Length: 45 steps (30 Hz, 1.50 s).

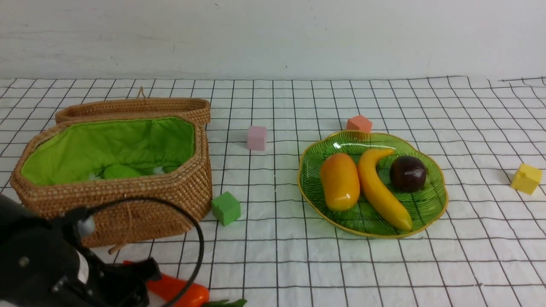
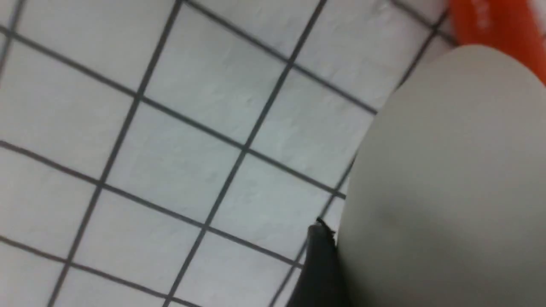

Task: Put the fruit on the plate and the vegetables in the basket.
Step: Take a daikon with your left arm and place it on the basket on the left, then use the left arm to grab a carrot and put it into the left basket

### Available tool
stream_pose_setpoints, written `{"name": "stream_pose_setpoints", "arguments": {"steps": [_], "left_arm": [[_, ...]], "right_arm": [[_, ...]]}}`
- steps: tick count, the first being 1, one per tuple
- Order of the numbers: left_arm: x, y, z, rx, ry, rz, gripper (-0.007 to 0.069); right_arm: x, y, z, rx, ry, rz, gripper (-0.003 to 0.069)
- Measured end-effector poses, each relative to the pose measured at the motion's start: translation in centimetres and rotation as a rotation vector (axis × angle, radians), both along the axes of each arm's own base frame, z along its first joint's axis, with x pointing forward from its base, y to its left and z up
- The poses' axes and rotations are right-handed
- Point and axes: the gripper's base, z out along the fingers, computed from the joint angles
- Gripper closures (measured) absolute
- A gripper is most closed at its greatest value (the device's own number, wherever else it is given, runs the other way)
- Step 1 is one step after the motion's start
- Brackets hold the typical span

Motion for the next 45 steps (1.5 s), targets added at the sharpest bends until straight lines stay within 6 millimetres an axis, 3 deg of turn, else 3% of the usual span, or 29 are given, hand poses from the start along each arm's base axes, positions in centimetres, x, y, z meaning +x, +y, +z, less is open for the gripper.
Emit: {"name": "stream_pose_setpoints", "arguments": {"steps": [1, 2, 3, 4, 6, 10, 14, 15, 18, 19, 25, 29, 37, 40, 45], "left_arm": [[0.1, 0.0, 0.2, 0.004, -0.002, -0.003, 0.0104], [0.8, 0.4, 3.6, 0.008, -0.067, 0.008, 0.0104], [0.8, 0.6, 4.0, 0.015, -0.066, 0.013, 0.0104], [1.8, 1.4, 6.8, 0.007, -0.127, 0.067, 0.0104], [3.2, 2.7, 9.4, -0.008, -0.197, 0.145, 0.0104], [6.8, 6.5, 12.6, -0.096, -0.3, 0.393, 0.0104], [10.2, 8.3, 12.1, -0.188, -0.29, 0.537, 0.0104], [11.8, 8.7, 11.5, -0.238, -0.276, 0.596, 0.0104], [13.8, 8.7, 10.3, -0.299, -0.251, 0.656, 0.0104], [15.3, 8.5, 9.3, -0.351, -0.23, 0.693, 0.0104], [18.0, 8.0, 7.4, -0.424, -0.198, 0.706, 0.0075], [18.5, 8.0, 8.0, -0.403, -0.241, 0.631, 0.0027], [18.1, 7.9, 8.4, -0.353, -0.209, 0.548, 0.0041], [16.2, 7.4, 9.6, -0.245, -0.169, 0.419, 0.0046], [10.8, 4.2, 12.7, -0.03, -0.115, 0.328, 0.0046]], "right_arm": [[0.0, 0.0, 0.0, 0.0, 0.0, 0.0, 0.0526], [0.0, 0.0, 0.0, 0.0, 0.0, 0.0, 0.0524], [0.0, 0.0, 0.0, 0.0, 0.0, 0.0, 0.0524], [0.0, 0.0, 0.0, 0.0, 0.0, 0.0, 0.0521], [0.0, 0.0, 0.0, 0.0, 0.0, 0.0, 0.0519], [0.0, 0.0, 0.0, 0.0, 0.0, 0.0, 0.0515], [0.0, 0.0, 0.0, 0.0, 0.0, 0.0, 0.0509], [0.0, 0.0, 0.0, 0.0, 0.0, 0.0, 0.0505], [0.0, 0.0, 0.0, 0.0, 0.0, 0.0, 0.0501], [0.0, 0.0, 0.0, 0.0, 0.0, 0.0, 0.0499], [0.0, 0.0, 0.0, 0.0, 0.0, 0.0, 0.0494], [0.0, 0.0, 0.0, 0.0, 0.0, 0.0, 0.0487], [0.0, 0.0, 0.0, 0.0, 0.0, 0.0, 0.0477], [0.0, 0.0, 0.0, 0.0, 0.0, 0.0, 0.0476], [0.0, 0.0, 0.0, 0.0, 0.0, 0.0, 0.0476]]}}
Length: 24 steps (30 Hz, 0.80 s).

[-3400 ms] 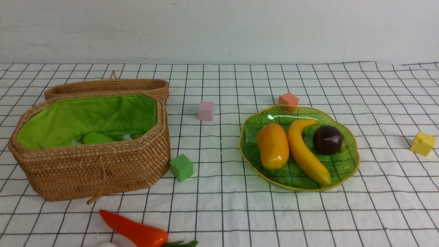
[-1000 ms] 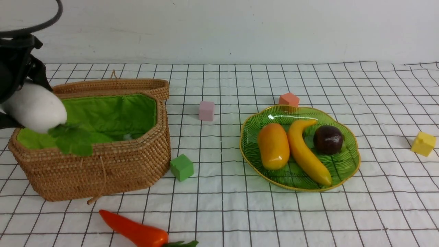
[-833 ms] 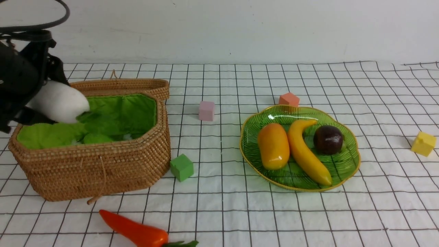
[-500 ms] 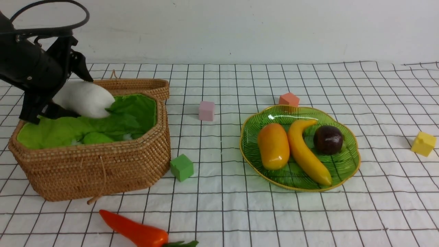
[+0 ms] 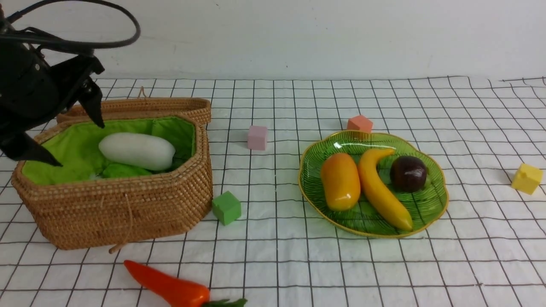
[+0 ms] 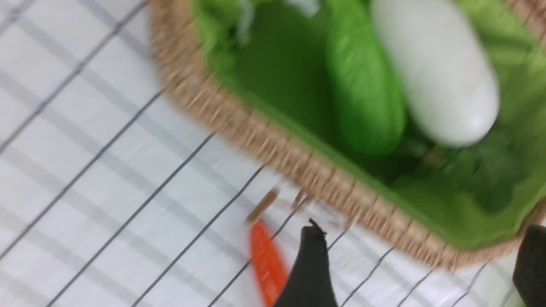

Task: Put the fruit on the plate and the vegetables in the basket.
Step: Use the left arm to grab a carrot and put it into the left basket

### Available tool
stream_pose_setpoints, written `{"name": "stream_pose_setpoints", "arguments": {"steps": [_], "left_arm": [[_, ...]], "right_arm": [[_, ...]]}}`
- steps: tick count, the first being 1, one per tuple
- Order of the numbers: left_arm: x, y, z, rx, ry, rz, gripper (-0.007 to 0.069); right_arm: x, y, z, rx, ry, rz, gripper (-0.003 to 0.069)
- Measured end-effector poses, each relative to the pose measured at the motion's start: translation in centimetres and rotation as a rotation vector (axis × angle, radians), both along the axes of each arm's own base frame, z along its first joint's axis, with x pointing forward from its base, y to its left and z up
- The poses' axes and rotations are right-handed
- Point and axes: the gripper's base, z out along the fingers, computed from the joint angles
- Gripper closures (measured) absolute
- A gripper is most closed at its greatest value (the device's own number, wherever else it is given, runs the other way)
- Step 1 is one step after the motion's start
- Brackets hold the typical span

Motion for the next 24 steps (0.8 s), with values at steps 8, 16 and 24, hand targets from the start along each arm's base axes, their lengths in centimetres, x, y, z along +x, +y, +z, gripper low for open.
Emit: {"name": "stream_pose_setpoints", "arguments": {"steps": [8, 16, 24], "left_arm": [[-4.6, -4.0, -1.8, -0.076, 0.036, 0.06, 0.0046], [-3.5, -6.6, -10.0, -0.259, 0.188, 0.065, 0.0046], [-1.6, -7.5, -14.5, -0.243, 0.274, 0.068, 0.0071]], "right_arm": [[0.0, 0.0, 0.0, 0.0, 0.0, 0.0, 0.0468], [0.0, 0.0, 0.0, 0.0, 0.0, 0.0, 0.0453], [0.0, 0.0, 0.0, 0.0, 0.0, 0.0, 0.0444]]}}
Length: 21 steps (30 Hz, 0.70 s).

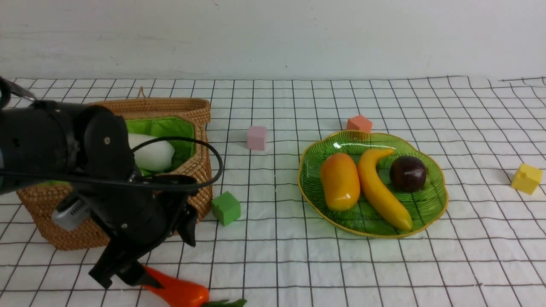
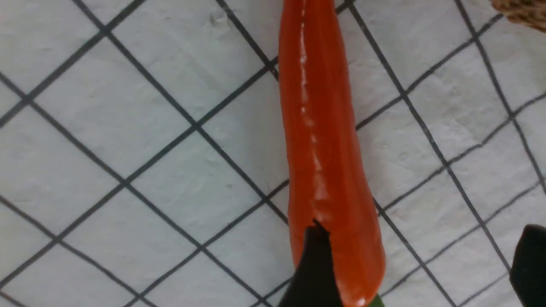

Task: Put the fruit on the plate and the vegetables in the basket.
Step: Use the left arm to grab a carrot and put it into the left basket

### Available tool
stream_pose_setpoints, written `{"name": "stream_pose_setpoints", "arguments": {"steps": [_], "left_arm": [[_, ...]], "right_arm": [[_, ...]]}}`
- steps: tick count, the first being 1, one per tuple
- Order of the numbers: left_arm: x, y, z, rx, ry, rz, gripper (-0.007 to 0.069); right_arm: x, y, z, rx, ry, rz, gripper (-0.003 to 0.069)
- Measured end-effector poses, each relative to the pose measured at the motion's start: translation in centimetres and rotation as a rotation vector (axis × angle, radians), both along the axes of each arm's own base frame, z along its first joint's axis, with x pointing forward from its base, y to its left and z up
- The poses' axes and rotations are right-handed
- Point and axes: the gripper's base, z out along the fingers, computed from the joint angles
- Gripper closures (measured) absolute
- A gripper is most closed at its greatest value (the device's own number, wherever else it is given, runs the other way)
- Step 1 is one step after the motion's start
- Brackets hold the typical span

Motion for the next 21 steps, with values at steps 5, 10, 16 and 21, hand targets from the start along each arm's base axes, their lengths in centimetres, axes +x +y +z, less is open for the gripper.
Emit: {"name": "stream_pose_setpoints", "arguments": {"steps": [5, 10, 16, 21], "left_arm": [[0.4, -0.3, -2.3, 0.02, 0.08, -0.023, 0.0091], [0.8, -0.5, -4.2, 0.037, 0.132, -0.046, 0.0116], [0.9, -0.9, -5.0, 0.01, 0.156, -0.083, 0.0197], [0.6, -1.0, -4.4, -0.006, 0.154, -0.099, 0.0266]], "right_arm": [[0.0, 0.0, 0.0, 0.0, 0.0, 0.0, 0.044], [0.0, 0.0, 0.0, 0.0, 0.0, 0.0, 0.0429], [0.0, 0.0, 0.0, 0.0, 0.0, 0.0, 0.0423], [0.0, 0.0, 0.0, 0.0, 0.0, 0.0, 0.0423]]}}
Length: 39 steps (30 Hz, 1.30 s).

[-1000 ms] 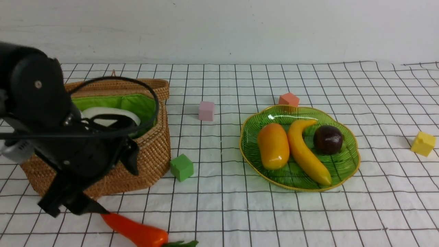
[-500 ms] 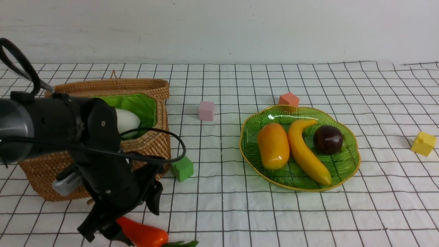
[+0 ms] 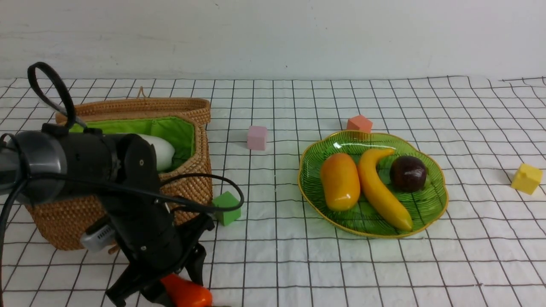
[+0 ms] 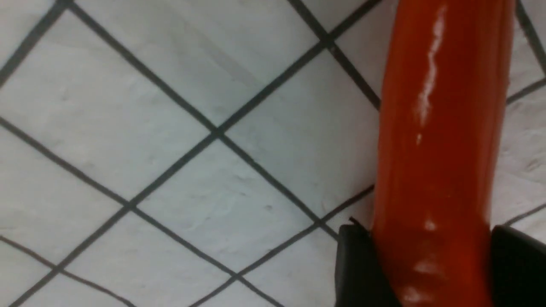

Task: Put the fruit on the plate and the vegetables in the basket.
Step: Use the left arm to grab a carrot and put it into the left basket

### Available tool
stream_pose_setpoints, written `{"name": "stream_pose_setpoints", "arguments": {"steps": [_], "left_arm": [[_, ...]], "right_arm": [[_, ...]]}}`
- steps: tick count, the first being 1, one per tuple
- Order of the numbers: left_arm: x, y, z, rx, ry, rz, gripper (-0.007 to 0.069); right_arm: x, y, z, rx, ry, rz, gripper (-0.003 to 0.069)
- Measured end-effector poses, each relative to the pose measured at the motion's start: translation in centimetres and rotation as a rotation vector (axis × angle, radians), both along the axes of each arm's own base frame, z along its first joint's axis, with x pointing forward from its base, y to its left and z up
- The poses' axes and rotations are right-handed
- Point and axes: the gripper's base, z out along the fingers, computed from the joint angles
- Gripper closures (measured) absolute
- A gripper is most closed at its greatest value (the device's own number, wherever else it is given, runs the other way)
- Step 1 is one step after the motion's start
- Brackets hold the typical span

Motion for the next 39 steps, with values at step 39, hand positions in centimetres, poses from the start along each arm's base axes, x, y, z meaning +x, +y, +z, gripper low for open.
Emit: {"name": "stream_pose_setpoints", "arguments": {"steps": [39], "left_arm": [[7.2, 12.9, 10.7, -0.26, -0.496, 0.406, 0.0069]], "right_arm": [[0.0, 0.0, 0.0, 0.0, 0.0, 0.0, 0.0421]]}}
